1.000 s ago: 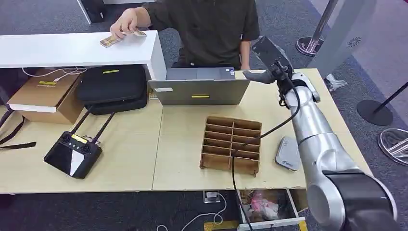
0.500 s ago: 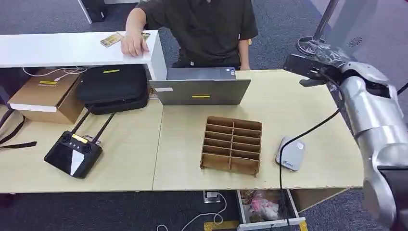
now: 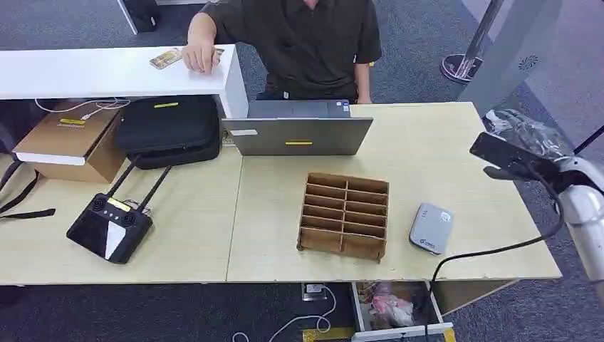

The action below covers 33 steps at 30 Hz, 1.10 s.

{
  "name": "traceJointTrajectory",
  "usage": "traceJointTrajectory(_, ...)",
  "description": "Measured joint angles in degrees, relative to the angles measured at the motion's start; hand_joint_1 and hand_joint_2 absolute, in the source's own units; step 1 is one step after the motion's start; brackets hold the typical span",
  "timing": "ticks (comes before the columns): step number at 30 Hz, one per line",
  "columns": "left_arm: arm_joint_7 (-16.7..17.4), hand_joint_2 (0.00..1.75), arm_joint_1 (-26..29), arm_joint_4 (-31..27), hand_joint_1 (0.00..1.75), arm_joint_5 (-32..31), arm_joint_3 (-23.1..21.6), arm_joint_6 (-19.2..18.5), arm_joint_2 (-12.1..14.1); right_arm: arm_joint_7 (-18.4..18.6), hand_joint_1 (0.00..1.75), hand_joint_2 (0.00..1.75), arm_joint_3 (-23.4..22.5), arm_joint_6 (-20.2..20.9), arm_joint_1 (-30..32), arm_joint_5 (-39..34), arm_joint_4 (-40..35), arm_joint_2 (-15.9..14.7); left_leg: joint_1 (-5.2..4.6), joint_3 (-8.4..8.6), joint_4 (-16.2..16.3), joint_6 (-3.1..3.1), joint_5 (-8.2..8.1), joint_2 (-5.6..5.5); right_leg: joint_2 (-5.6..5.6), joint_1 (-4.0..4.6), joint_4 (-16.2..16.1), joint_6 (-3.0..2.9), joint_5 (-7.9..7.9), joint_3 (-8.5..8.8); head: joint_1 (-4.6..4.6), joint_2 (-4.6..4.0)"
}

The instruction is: Pass the card to the sensor for recognition and then transmit it.

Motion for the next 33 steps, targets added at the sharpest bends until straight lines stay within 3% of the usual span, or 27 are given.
traceJointTrajectory(2,-0.15,0.0,-0.03,0.0,0.0,0.02,0.46,-0.04,-0.07,1.98,0.0,1.75,-2.81,-1.71,6.47,2.59,-4.86,0.09,0.0,-0.01,-0.01,-0.03,-0.02,-0.02,-0.03,0.0,0.0,0.01,-0.03,0.0,0.0,0.0)
traceJointTrajectory(6,-6.91,0.0,-0.99,0.0,0.0,2.38,1.33,-1.38,-1.73,4.67,0.0,1.75,-8.45,-4.36,18.43,7.6,-14.19,2.36,-0.01,-0.07,-0.05,-0.03,-0.02,-0.15,-0.18,0.01,0.0,-0.03,-0.08,-0.02,-0.05,0.0)
traceJointTrajectory(11,-7.74,0.0,-3.19,-0.13,0.0,3.23,1.9,-1.07,-3.84,7.65,0.0,1.75,-10.76,-7.83,27.05,13.82,-21.82,7.42,0.0,-0.02,-0.08,-0.07,-0.05,0.13,0.12,0.01,0.01,-0.01,-0.09,0.0,-0.03,0.0)
traceJointTrajectory(12,-7.78,0.0,-3.27,-0.15,0.0,3.23,1.9,-1.18,-3.98,8.16,0.0,0.0,-10.76,-8.09,27.96,14.56,-22.7,8.32,0.0,0.04,-0.08,-0.07,-0.05,0.16,0.13,0.01,0.01,-0.02,-0.09,-0.01,-0.04,0.0)
traceJointTrajectory(18,-7.85,0.0,-4.02,-0.66,0.0,3.28,1.92,-1.11,-4.46,11.62,0.0,0.0,-10.92,-10.17,32.27,18.85,-26.62,15.02,0.0,0.05,-0.08,-0.07,-0.04,0.14,0.1,0.01,0.01,-0.03,-0.09,-0.01,-0.02,0.0)
traceJointTrajectory(26,-7.02,0.0,-5.27,-1.51,0.0,4.57,1.73,-0.85,-5.03,15.26,0.0,0.0,-10.13,-10.02,33.7,24.74,-27.33,22.6,-0.01,0.06,-0.08,-0.07,-0.03,0.14,0.1,0.01,0.01,-0.02,-0.09,0.0,-0.02,0.0)
traceJointTrajectory(33,-6.56,0.0,-5.29,-2.65,0.0,5.73,0.24,-0.72,-5.03,19.57,0.0,0.0,-7.9,-5.88,38.88,32.82,-33.72,25.18,-0.01,0.03,-0.08,-0.07,-0.05,0.14,0.1,0.01,0.01,-0.03,-0.13,-0.03,-0.05,0.0)
